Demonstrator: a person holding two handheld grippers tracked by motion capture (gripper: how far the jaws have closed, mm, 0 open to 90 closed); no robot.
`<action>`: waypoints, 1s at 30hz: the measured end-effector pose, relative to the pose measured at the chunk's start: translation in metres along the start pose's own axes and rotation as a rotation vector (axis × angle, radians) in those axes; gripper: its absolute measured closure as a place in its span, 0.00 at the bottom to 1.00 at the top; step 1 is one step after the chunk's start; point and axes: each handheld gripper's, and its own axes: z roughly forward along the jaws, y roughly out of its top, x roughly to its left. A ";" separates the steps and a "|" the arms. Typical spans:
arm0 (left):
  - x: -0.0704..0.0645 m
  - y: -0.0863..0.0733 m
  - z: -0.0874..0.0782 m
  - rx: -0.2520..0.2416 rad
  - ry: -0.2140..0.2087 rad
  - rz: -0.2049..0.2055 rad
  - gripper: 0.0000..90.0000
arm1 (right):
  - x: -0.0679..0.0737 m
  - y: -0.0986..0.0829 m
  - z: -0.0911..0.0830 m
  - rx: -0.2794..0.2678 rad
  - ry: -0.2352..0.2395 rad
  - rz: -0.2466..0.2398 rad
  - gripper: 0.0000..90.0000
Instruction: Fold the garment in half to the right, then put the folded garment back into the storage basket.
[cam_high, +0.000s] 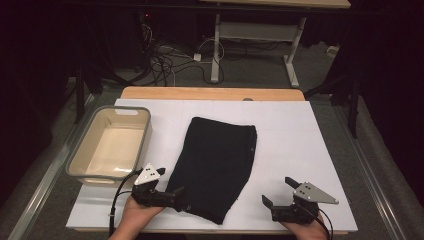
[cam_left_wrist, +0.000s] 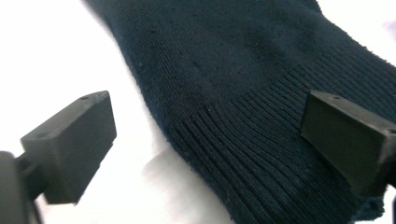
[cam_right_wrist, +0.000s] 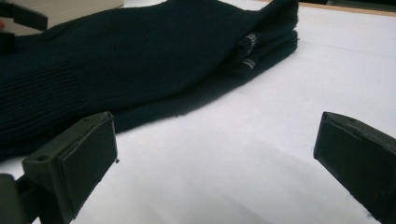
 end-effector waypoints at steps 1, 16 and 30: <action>0.000 0.000 0.000 0.004 0.001 0.001 0.01 | 0.000 0.000 0.000 -0.001 -0.002 0.001 0.00; -0.001 0.004 0.008 0.124 0.007 -0.007 0.00 | 0.002 -0.001 0.002 -0.012 -0.013 -0.002 0.00; -0.001 0.009 -0.002 0.208 0.011 -0.020 0.00 | 0.006 -0.003 0.003 0.004 -0.011 -0.015 0.00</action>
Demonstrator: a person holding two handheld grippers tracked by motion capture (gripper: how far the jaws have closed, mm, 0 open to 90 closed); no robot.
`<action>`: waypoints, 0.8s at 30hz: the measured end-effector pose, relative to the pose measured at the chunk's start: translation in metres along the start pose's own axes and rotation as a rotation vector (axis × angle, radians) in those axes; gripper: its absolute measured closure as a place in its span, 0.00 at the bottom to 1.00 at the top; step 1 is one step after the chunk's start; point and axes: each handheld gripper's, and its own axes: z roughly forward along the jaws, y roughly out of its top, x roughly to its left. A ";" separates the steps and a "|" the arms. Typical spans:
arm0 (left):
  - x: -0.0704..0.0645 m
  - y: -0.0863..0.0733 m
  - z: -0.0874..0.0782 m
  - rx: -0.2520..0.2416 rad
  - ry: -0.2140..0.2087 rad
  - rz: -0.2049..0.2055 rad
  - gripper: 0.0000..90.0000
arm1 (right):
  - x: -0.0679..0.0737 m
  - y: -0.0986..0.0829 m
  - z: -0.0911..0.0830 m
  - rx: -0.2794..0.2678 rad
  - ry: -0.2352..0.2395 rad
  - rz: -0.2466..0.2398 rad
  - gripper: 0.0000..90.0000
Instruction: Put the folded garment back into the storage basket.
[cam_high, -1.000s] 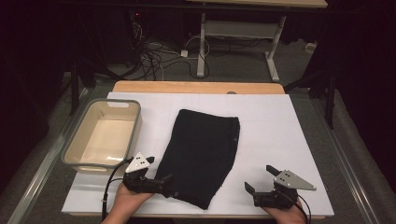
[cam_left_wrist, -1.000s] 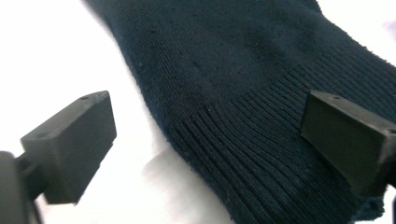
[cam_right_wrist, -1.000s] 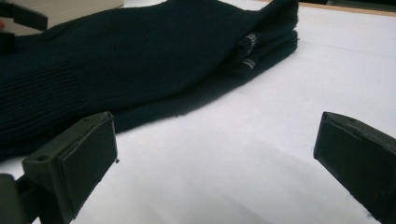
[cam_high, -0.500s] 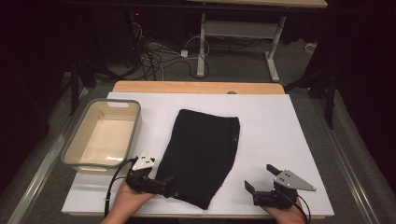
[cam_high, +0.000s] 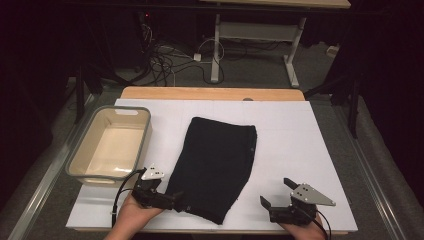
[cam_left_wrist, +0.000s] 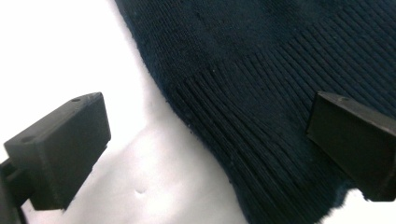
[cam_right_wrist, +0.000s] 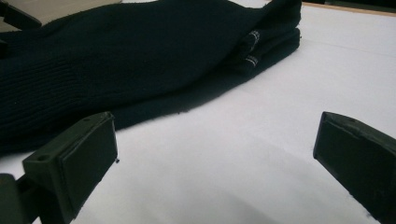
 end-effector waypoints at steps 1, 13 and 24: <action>0.000 0.000 0.000 0.005 0.001 0.001 0.00 | 0.000 0.000 0.000 -0.001 0.001 -0.001 0.00; -0.001 0.000 0.004 0.060 0.001 -0.036 0.00 | 0.000 0.001 0.000 -0.016 0.015 0.005 0.00; -0.001 -0.003 -0.004 0.099 -0.053 -0.040 0.13 | -0.002 0.003 0.005 -0.017 0.030 0.001 0.01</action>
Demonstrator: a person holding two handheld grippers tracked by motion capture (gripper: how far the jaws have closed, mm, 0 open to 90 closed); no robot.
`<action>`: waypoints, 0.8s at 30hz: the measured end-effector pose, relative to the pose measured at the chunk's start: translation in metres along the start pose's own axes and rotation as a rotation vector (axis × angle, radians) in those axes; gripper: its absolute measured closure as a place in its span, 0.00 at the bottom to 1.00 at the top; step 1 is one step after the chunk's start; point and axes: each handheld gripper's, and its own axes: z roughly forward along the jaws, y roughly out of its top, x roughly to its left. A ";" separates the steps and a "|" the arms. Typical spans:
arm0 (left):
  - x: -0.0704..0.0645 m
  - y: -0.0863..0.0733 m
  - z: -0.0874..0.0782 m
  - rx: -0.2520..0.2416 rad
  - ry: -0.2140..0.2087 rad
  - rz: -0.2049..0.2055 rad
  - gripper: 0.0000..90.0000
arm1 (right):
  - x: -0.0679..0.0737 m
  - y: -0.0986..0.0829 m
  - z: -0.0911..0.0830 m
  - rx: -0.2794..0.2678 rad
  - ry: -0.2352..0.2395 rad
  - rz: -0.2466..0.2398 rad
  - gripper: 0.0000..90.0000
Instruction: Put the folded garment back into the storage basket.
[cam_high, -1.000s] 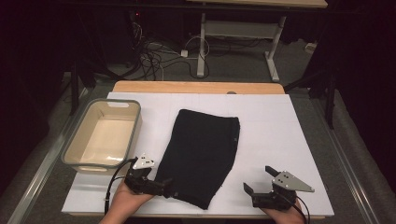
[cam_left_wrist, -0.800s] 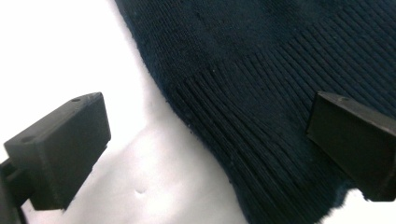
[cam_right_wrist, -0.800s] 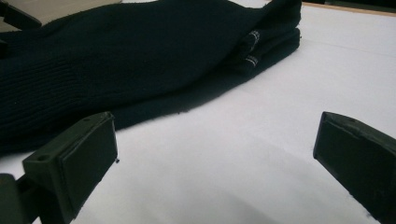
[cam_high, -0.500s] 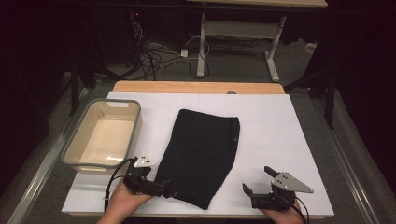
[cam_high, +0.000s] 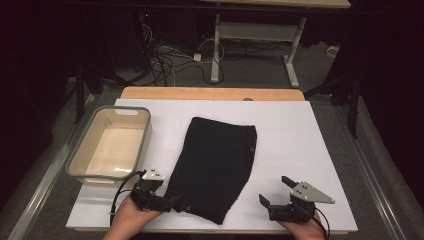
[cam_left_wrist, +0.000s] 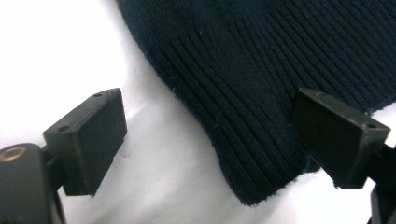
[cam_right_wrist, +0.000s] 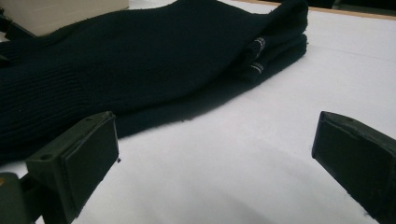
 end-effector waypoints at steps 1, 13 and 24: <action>0.000 -0.001 0.000 -0.002 -0.012 -0.007 0.15 | 0.000 0.001 0.001 0.001 0.001 0.002 0.01; -0.006 -0.006 -0.004 -0.002 -0.044 -0.010 0.34 | 0.004 0.004 0.006 0.006 0.013 -0.021 0.02; -0.010 -0.016 -0.004 -0.090 -0.089 0.043 0.64 | 0.008 0.007 0.016 0.013 0.018 -0.013 0.03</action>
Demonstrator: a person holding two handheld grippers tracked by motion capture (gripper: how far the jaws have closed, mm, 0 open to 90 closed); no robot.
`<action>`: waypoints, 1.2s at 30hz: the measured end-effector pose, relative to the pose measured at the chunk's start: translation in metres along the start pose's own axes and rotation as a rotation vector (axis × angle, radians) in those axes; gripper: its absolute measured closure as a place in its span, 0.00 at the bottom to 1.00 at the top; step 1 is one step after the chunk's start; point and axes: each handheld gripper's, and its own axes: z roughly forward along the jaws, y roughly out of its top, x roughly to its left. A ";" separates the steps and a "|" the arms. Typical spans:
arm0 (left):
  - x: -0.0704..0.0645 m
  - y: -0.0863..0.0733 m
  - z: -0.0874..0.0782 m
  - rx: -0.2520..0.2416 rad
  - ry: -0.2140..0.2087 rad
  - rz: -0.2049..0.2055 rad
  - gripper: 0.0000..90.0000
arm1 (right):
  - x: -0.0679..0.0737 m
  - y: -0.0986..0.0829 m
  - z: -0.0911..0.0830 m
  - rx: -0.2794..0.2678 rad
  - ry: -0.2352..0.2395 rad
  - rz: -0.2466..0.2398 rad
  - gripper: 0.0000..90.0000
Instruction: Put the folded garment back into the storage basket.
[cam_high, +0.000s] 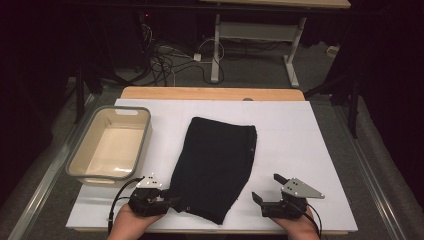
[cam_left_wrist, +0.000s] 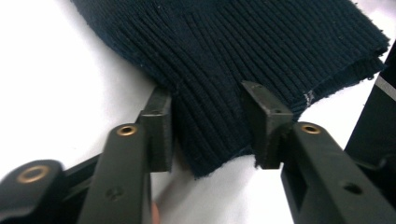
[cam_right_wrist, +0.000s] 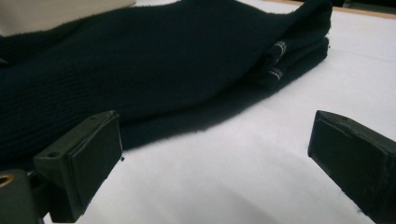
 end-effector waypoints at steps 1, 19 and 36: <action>0.000 -0.001 0.000 -0.012 0.001 0.006 0.66 | 0.000 0.001 0.000 -0.003 -0.002 0.008 0.03; 0.004 -0.013 0.002 -0.112 -0.018 0.065 0.72 | -0.044 0.054 0.082 0.061 -0.130 0.171 0.21; 0.003 -0.014 0.002 -0.119 -0.016 0.053 0.72 | -0.096 0.086 0.150 0.160 -0.159 0.228 0.35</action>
